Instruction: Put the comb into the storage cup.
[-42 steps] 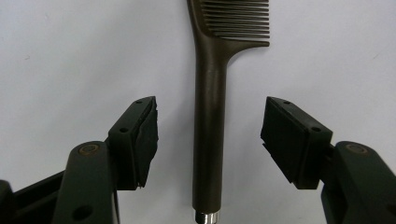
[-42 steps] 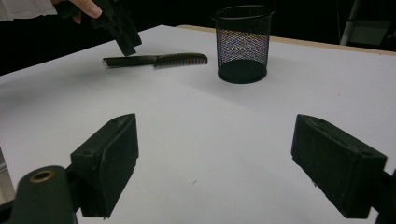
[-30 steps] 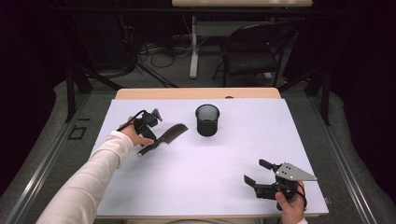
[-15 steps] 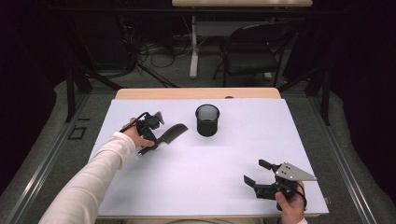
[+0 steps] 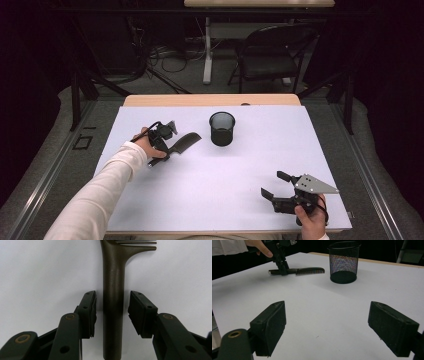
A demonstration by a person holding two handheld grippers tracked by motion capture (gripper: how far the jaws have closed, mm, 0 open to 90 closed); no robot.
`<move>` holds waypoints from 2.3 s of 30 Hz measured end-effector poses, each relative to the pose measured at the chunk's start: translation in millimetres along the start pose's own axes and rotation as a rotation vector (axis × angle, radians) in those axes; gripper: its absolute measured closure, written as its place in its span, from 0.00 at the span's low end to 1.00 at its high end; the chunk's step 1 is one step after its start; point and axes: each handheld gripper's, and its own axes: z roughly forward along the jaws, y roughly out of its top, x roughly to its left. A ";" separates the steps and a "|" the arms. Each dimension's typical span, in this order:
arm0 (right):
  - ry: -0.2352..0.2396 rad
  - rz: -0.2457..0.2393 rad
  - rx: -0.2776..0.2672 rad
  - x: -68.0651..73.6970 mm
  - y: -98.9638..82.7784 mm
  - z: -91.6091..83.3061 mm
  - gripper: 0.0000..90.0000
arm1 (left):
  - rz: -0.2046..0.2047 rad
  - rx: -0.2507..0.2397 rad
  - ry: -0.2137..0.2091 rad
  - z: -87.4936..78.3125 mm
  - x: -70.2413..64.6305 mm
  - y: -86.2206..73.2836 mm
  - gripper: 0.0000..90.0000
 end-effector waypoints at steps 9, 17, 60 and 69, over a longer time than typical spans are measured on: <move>0.002 0.004 0.003 0.2 -0.3 0.3 0.16 | 0.011 0.004 0.007 -1.1 0.4 -0.8 0.70; 0.005 0.009 0.004 0.6 -0.4 0.6 0.16 | 0.018 0.024 0.011 -0.1 -0.2 -0.7 0.73; 0.006 0.007 0.007 0.6 -0.4 0.3 0.16 | 0.002 0.027 -0.014 1.1 1.1 0.1 0.80; 0.006 0.002 0.002 0.4 -0.6 0.9 0.16 | -0.018 0.027 -0.011 0.3 1.9 0.2 0.80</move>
